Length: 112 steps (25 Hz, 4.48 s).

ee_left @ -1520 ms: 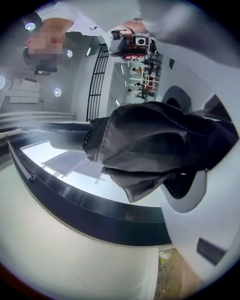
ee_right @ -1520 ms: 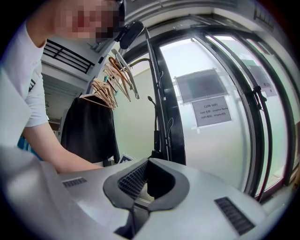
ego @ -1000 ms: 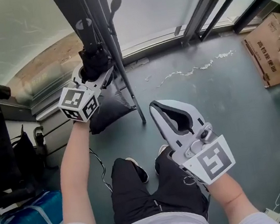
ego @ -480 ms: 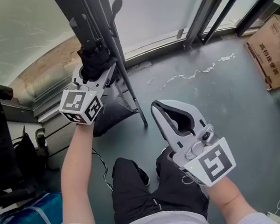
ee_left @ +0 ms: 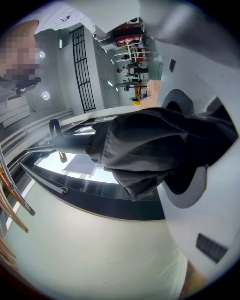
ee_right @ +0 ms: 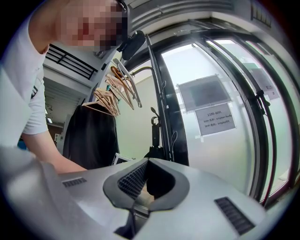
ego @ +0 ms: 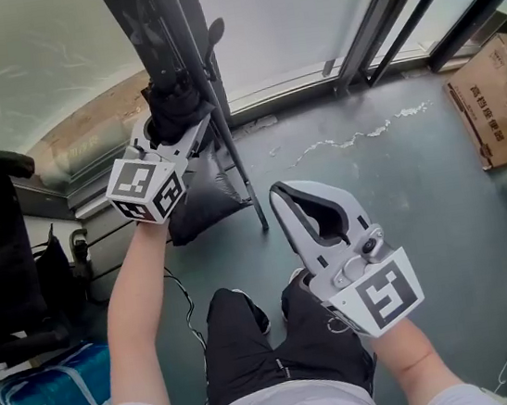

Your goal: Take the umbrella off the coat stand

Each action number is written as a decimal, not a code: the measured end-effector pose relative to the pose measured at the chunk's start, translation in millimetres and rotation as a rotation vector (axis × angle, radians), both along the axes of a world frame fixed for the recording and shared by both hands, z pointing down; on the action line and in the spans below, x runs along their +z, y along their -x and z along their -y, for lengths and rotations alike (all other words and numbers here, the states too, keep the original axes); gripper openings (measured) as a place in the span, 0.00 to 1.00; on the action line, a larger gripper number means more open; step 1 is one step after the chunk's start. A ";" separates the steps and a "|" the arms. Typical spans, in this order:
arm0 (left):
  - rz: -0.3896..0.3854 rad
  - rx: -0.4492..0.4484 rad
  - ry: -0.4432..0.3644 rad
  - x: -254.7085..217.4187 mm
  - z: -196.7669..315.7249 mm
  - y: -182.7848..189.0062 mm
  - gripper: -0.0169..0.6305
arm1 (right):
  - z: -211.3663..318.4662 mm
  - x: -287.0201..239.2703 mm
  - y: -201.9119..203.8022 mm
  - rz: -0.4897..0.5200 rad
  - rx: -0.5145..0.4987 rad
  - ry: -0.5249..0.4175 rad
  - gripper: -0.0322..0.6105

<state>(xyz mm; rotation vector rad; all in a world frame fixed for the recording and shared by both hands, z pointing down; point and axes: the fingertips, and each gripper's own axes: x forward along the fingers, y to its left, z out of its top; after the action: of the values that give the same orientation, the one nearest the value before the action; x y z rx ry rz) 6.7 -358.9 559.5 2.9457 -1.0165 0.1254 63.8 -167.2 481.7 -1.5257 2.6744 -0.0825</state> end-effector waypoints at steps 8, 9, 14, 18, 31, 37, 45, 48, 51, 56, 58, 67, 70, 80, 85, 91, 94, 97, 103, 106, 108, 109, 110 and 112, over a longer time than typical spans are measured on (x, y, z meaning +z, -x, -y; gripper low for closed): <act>-0.043 -0.025 0.024 -23.8 4.8 3.7 0.43 | 0.6 -23.4 -3.0 0.008 0.001 0.003 0.08; -0.045 -0.025 0.024 -26.4 5.6 3.5 0.43 | 0.8 -24.2 -3.9 0.008 0.005 0.006 0.08; -0.053 -0.017 0.028 -38.4 6.9 0.3 0.43 | -0.2 -30.4 -4.8 0.006 0.009 0.008 0.08; -0.052 -0.013 0.031 -46.3 8.6 0.9 0.43 | 1.9 -41.6 -3.9 0.017 0.014 0.011 0.08; -0.063 0.005 0.021 -80.0 3.7 7.1 0.43 | -1.4 -72.9 2.2 0.039 0.019 -0.029 0.08; -0.058 -0.002 0.025 -96.0 -1.2 11.6 0.43 | -4.8 -86.3 2.5 0.034 0.018 -0.023 0.08; -0.058 -0.021 0.037 -116.2 -2.3 18.0 0.43 | -7.9 -105.9 3.3 0.037 0.003 -0.016 0.08; -0.064 -0.026 0.051 -117.3 -4.1 17.9 0.43 | -7.7 -109.3 4.0 0.039 -0.001 -0.011 0.08; -0.062 -0.025 0.070 -117.7 -6.6 18.8 0.43 | -9.3 -114.2 6.4 0.038 -0.004 -0.002 0.08; -0.074 -0.032 0.094 -123.4 -4.9 22.1 0.43 | -9.3 -122.6 6.7 0.034 0.003 0.019 0.08; -0.076 -0.034 0.108 -124.2 -2.6 23.4 0.43 | -8.8 -126.2 7.7 0.030 0.005 0.025 0.08; -0.072 -0.047 0.133 -136.1 -3.9 29.3 0.43 | -11.1 -147.7 4.0 0.028 0.019 0.010 0.08; -0.072 -0.049 0.131 -142.9 -5.9 30.0 0.43 | -11.4 -152.5 4.2 0.031 0.011 0.004 0.08; 0.011 -0.083 0.142 -152.2 -17.1 34.3 0.43 | -11.6 -172.1 14.6 0.049 -0.023 -0.030 0.08; 0.002 -0.098 0.161 -158.6 -20.7 33.4 0.43 | -14.3 -186.9 17.5 0.043 -0.034 -0.053 0.08; 0.004 -0.102 0.152 -167.0 -21.4 31.1 0.43 | -17.0 -197.9 13.6 0.020 -0.027 -0.066 0.08; 0.006 -0.109 0.155 -168.6 -24.2 31.9 0.43 | -17.1 -201.5 10.2 0.015 -0.023 -0.071 0.08; 0.005 -0.124 0.162 -170.8 -28.4 36.2 0.43 | -17.1 -207.2 13.0 0.010 -0.032 -0.083 0.08; 0.016 -0.143 0.160 -176.0 -45.7 44.3 0.43 | -15.9 -222.3 24.6 0.022 -0.064 -0.103 0.08; 0.021 -0.146 0.154 -179.5 -55.6 44.9 0.43 | -17.7 -229.4 29.6 0.013 -0.084 -0.131 0.08; 0.017 -0.150 0.153 -183.1 -62.2 45.6 0.43 | -19.9 -232.8 32.3 0.007 -0.096 -0.149 0.08; 0.014 -0.154 0.155 -185.5 -65.7 46.1 0.43 | -21.4 -234.4 33.5 0.006 -0.100 -0.155 0.08; 0.008 -0.158 0.159 -188.1 -69.5 46.6 0.43 | -23.4 -235.9 34.7 0.005 -0.103 -0.161 0.08; -0.010 -0.166 0.172 -193.7 -78.4 47.9 0.43 | -29.0 -238.5 37.0 0.001 -0.108 -0.173 0.08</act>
<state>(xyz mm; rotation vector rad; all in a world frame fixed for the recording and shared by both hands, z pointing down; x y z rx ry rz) -41.1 -280.5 365.8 2.6938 -1.1786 0.1848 26.8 -138.1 243.2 -1.3319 2.6809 0.1400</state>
